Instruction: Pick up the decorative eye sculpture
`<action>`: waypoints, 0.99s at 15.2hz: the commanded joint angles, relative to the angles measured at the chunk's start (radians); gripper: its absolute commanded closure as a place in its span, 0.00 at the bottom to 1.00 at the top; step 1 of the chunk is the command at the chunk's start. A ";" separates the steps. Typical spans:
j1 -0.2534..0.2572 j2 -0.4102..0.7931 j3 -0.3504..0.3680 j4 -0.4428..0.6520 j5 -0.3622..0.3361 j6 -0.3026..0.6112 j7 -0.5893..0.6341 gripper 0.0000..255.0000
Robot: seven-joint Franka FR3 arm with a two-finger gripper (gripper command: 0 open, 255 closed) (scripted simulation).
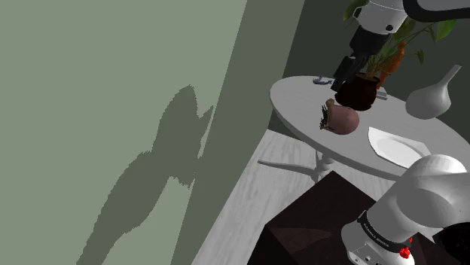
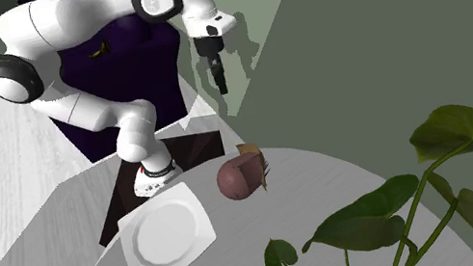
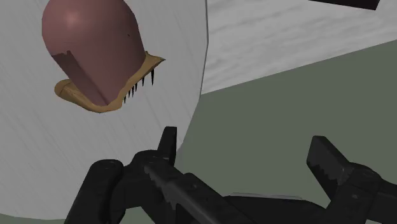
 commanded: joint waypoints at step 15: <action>-0.407 0.042 0.118 -0.334 0.001 0.437 0.847 0.00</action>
